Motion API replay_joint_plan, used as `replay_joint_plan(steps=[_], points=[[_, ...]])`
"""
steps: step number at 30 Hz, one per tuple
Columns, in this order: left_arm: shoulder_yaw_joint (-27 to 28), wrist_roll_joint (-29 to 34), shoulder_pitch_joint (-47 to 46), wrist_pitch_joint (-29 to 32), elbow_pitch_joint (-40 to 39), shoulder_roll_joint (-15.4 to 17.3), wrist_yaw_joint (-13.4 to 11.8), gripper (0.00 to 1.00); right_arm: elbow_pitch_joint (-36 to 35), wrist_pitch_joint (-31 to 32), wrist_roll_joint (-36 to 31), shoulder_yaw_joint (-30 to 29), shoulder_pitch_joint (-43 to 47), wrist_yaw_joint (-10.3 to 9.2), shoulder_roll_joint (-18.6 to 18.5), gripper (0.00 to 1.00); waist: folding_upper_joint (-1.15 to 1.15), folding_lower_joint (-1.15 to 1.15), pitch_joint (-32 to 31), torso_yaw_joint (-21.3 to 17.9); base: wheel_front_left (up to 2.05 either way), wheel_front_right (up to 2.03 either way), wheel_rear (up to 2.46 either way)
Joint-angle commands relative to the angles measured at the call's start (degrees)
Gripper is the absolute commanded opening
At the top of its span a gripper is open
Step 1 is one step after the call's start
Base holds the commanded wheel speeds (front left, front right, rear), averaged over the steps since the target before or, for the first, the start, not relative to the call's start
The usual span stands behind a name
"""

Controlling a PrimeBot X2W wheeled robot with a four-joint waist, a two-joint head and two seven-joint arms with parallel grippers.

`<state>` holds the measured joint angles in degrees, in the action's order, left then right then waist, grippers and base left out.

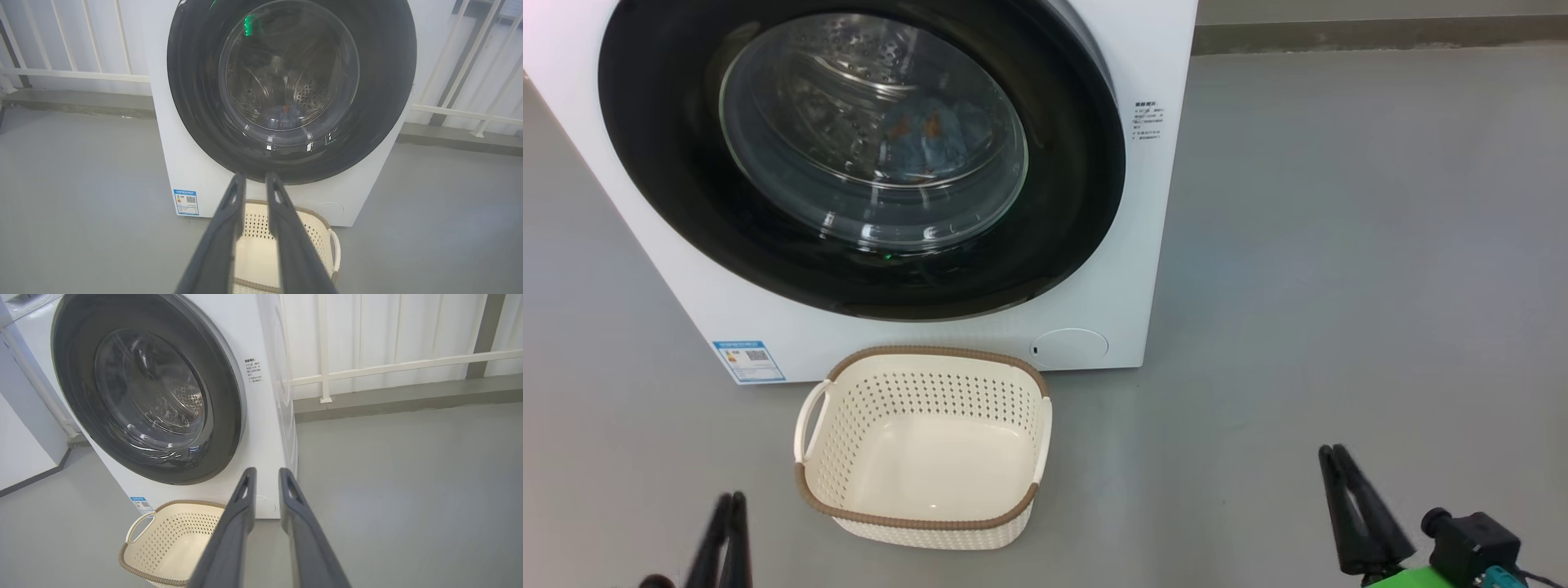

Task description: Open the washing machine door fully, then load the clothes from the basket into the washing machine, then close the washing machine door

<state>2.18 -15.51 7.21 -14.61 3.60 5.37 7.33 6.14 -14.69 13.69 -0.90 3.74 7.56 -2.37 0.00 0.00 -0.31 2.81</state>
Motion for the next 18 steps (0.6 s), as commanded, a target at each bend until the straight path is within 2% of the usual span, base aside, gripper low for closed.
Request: replay_joint_plan(steps=[1,7,12,18], points=[[-0.1,-0.2,0.0,0.1,0.6,-0.4,0.0,0.00,0.7,0.1,0.2,0.1,0.0,0.00,0.1,0.00,0.00,0.00,0.0,0.0,0.00,0.00,0.00],[0.0,-4.0,-0.6,1.0,1.0,-0.4,0.0,0.00,0.8,0.8,4.3,0.1,-0.3,0.00,-0.1,0.00,0.00,0.13,-0.1,-0.1,0.00,0.00,0.00],[0.1,-7.1,-1.1,1.8,1.4,-0.4,0.0,0.00,1.2,1.5,7.6,0.1,-0.8,-0.01,-0.3,0.00,0.00,0.01,0.0,-0.3,0.00,0.00,0.00],[0.2,-10.3,-1.7,2.6,1.9,-0.5,0.0,0.00,1.5,2.2,10.9,0.1,-1.2,-0.01,-0.5,0.00,0.00,0.00,0.1,-0.4,0.00,0.00,0.00]])
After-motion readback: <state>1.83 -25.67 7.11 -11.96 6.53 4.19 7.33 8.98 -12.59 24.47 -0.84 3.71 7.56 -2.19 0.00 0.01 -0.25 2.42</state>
